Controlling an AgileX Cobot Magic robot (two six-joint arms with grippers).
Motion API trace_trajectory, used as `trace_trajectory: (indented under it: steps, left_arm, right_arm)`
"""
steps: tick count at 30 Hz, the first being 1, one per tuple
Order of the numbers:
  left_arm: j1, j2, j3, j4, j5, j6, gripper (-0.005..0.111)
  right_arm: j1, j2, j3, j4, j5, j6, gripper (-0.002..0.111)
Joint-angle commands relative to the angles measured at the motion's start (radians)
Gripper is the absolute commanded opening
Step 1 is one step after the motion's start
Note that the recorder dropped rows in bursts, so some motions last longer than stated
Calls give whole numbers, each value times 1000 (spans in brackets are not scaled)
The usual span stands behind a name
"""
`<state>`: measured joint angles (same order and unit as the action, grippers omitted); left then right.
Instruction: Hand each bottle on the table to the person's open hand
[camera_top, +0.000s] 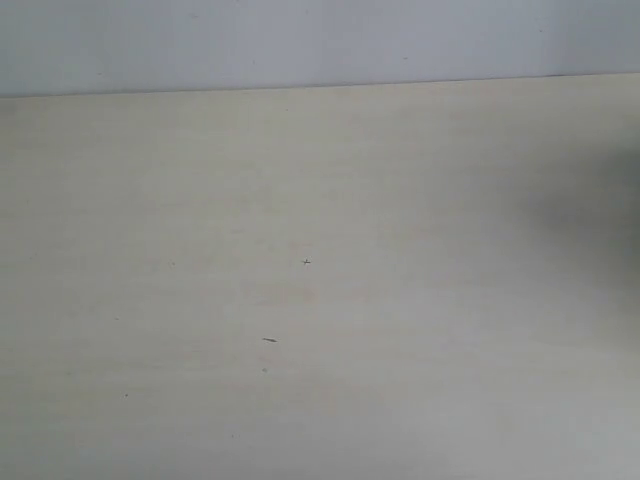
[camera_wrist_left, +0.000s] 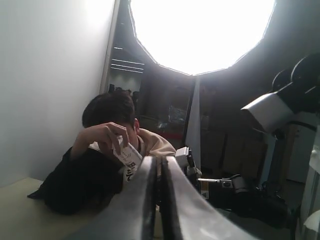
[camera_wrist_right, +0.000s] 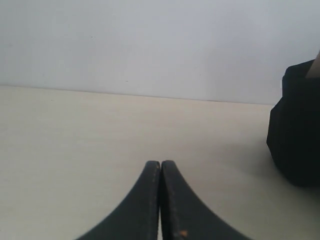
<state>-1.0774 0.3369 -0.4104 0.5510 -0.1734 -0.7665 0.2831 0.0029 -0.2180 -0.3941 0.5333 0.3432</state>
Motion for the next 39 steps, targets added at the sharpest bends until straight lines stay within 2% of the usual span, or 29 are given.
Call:
trace_trajectory:
  steps: [1, 6, 11, 13, 17, 22, 26, 29, 33, 39]
  left_arm:
    - [1, -4, 5, -12, 10, -4, 5]
    - [1, -4, 8, -11, 38, 0, 5]
    - [1, -2, 63, -11, 53, 9, 5]
    - [32, -24, 104, -11, 51, 9, 5]
    - [166, -102, 204, -50, 2, -3, 5]
    - [419, -253, 334, -151, -24, -4, 5]
    - [593, -336, 410, -163, -24, -35, 5]
    - [682, -337, 410, -154, 42, -38, 5]
    - [779, -337, 410, -165, 63, -89, 5]
    - [842, -337, 410, -165, 64, -77, 5]
  right_arm:
    - [3, -3, 4, -7, -5, -1, 0]
    - [3, -3, 4, -7, -5, -1, 0]
    - [3, -3, 4, -7, -5, -1, 0]
    - [3, -3, 4, -7, -5, -1, 0]
    - [3, -3, 4, -7, -5, 1, 0]
    - [3, -3, 4, -7, -5, -1, 0]
    - [3, -3, 4, -7, -5, -1, 0]
    - [3, -3, 4, -7, -5, -1, 0]
    - [3, -3, 4, -7, -5, -1, 0]
    - [3, -3, 4, -5, -5, -1, 0]
